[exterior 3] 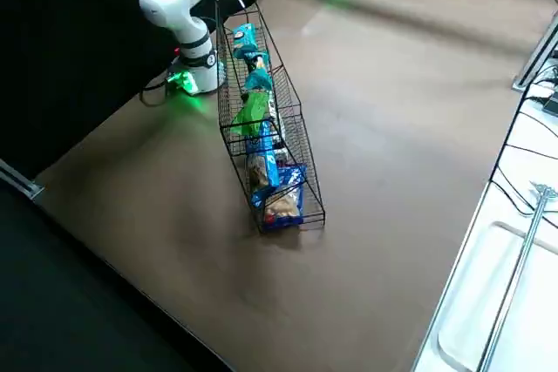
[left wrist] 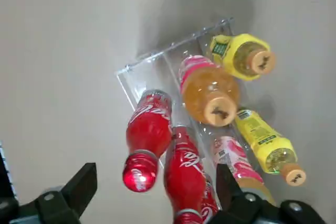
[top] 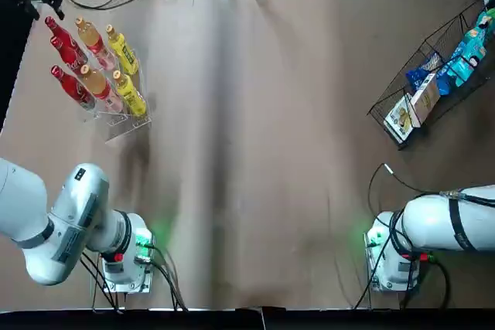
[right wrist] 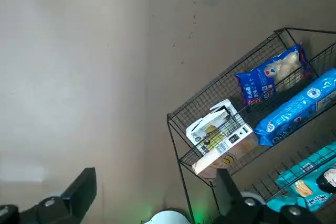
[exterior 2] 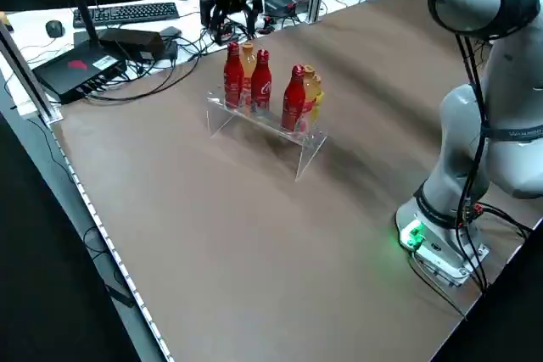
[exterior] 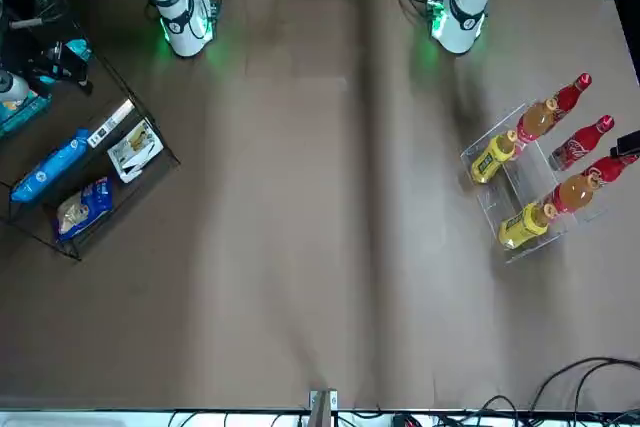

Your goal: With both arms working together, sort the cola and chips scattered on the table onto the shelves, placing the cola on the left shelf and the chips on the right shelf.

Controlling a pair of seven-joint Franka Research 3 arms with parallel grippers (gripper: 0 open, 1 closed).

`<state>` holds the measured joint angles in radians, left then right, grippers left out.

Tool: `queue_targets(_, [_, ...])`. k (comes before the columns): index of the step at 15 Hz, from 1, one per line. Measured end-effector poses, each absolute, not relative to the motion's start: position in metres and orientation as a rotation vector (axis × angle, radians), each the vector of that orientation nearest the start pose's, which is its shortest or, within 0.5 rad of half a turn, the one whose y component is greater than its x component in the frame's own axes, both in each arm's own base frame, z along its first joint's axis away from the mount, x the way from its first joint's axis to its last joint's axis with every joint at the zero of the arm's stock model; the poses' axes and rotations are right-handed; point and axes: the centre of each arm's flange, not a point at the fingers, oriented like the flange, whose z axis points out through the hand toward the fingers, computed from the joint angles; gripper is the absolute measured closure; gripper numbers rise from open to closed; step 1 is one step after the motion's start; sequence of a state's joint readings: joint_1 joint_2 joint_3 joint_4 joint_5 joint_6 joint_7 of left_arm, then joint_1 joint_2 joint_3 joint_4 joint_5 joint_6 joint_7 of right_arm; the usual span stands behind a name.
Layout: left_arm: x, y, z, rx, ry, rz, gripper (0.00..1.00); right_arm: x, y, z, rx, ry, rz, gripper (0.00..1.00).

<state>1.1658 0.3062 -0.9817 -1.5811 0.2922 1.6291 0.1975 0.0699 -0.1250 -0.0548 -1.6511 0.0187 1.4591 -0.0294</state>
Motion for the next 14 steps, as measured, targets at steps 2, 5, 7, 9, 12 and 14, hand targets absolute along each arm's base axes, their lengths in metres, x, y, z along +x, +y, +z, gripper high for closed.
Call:
queue_targets(2, [0.578,0.172,0.538,-3.077,0.114,0.151,0.0,0.503,0.008,0.644,-3.113,-0.072,0.104,0.0])
queue_targets(5, [0.575,0.105,0.573,-2.968,0.23,0.175,0.0,0.503,0.005,0.644,-3.113,-0.064,0.103,0.0])
queue_targets(7, [0.572,0.035,0.584,-2.883,0.306,0.21,0.0,0.503,0.005,0.644,-3.113,-0.064,0.102,0.0])
queue_targets(9, [0.569,-0.047,0.586,-2.831,0.34,0.185,0.0,0.503,0.005,0.643,-3.113,-0.064,0.103,0.0])
queue_targets(12, [0.561,-0.12,0.582,-2.81,0.363,0.163,0.0,0.503,0.003,0.643,-3.112,-0.059,0.102,0.0])
queue_targets(14, [0.566,-0.128,0.587,-2.909,0.328,0.172,0.0,0.503,0.002,0.643,-3.112,-0.054,0.102,0.0])
